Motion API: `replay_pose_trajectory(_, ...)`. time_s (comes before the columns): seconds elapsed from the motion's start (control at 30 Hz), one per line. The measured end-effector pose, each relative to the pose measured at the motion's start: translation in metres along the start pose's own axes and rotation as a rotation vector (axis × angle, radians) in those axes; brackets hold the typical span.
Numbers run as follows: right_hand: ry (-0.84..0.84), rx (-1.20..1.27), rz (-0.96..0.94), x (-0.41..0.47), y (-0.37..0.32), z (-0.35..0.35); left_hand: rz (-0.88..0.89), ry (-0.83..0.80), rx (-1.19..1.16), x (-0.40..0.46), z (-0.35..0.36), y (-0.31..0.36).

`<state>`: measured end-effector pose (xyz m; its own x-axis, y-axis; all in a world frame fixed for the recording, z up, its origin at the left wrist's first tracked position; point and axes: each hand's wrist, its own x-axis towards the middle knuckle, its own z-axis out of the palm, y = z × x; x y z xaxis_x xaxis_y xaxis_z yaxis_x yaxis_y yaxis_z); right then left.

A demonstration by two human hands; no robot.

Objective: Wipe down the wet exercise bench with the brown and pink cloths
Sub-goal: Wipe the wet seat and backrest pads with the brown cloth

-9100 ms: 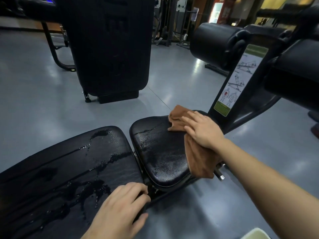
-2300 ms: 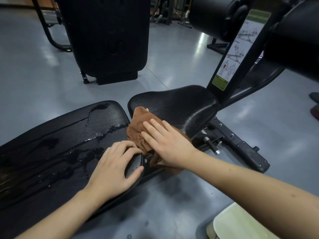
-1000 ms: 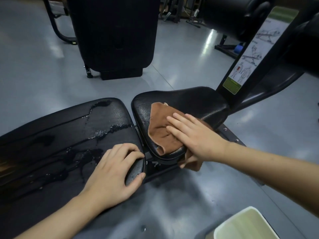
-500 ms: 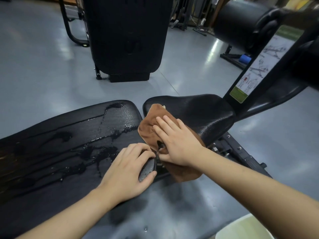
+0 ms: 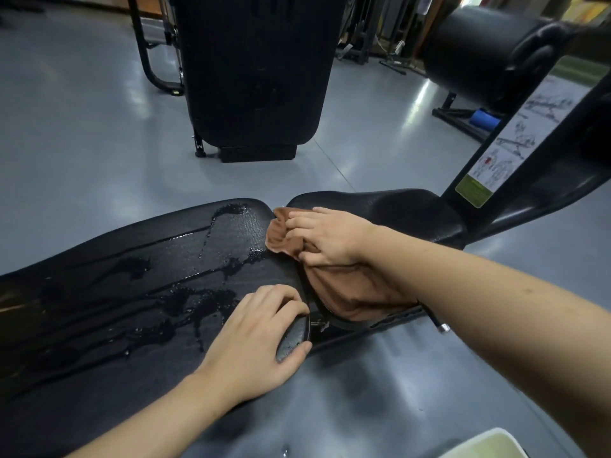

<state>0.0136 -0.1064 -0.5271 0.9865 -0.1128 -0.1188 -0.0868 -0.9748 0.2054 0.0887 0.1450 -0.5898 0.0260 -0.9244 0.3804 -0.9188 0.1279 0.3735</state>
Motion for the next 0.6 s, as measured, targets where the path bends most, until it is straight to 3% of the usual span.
replay_pose_trajectory(0.2, -0.011, -0.009, 0.071, 0.038, 0.016, 0.0, 0.0, -0.008, -0.017, -0.001, 0.0, -0.001)
replay_pose_trajectory(0.47, -0.057, -0.053, -0.02, 0.027, 0.011, 0.005, 0.001, -0.006, -0.017, 0.0, 0.001, -0.001)
replay_pose_trajectory(0.6, 0.02, -0.018, -0.086, 0.009, 0.004, 0.01, 0.0, -0.01, -0.016, 0.0, 0.001, -0.002)
